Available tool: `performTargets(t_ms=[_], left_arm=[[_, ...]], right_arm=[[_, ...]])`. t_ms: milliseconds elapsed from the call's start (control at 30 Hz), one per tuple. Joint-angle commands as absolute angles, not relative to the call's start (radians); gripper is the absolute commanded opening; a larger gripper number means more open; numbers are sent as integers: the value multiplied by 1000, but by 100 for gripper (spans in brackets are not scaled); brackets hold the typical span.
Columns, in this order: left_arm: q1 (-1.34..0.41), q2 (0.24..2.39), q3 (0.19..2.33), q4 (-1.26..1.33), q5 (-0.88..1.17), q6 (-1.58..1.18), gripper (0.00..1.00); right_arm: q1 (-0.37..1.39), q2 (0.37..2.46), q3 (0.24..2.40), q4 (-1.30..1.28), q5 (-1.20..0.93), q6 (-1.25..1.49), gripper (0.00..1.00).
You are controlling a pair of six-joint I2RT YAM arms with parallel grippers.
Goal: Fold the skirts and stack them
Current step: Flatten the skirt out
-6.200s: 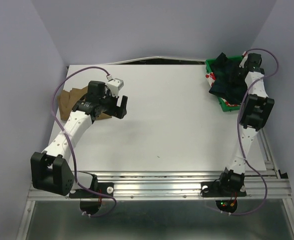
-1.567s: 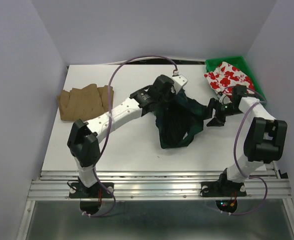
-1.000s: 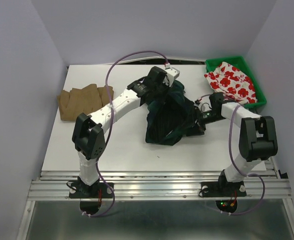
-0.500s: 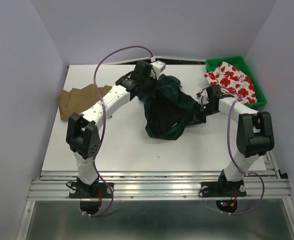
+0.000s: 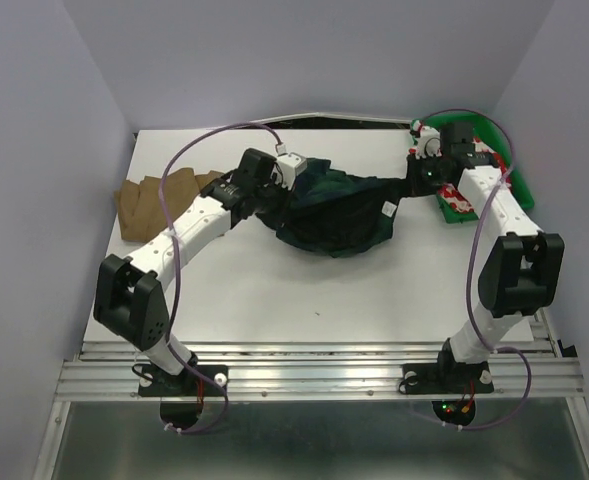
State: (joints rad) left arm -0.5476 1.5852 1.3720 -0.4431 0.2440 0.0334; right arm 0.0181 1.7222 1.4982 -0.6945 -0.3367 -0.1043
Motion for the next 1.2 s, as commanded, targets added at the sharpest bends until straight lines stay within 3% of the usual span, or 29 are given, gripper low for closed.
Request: performTargets(t_ms=[0,100,167,200,300,333,433,500,667,833,1167], left_arm=[[-529,1525,1276,-541,316,75,0],[-532,1517,1191,-477,454,42,0],[-534,1549,1174,-434,517,9,0],[-534,1587,1187,-428,540,6,0],[-534,1643,1218,-420,571,-29,0],[-532,1675,1238,-414,587,-35,0],[-532,1713,1256,-381,661,-70,0],[-532,1724,1259,-354,705,-106,0],[-526,1746,1264,-290,770,-166,0],[-496,1743,1262,-258,778,-210,0],[-480,1727,1241,-247,775,-207,0]], right_arm=[[67,1729,1545,-764,-291,-353,1],[149,1727,1505,-737,-307,-307,1],[161,1741,1500,-719,-322,-228,9],[161,1747,1506,-719,-340,-198,25],[161,1753,1506,-756,-334,-126,53],[161,1746,1499,-764,-324,-112,72],[161,1672,1436,-790,-351,-58,83],[161,1629,1396,-798,-379,-34,84],[161,1528,1255,-813,-521,-3,70],[161,1552,1154,-819,-632,54,73],[78,1535,1058,-531,-564,255,64]])
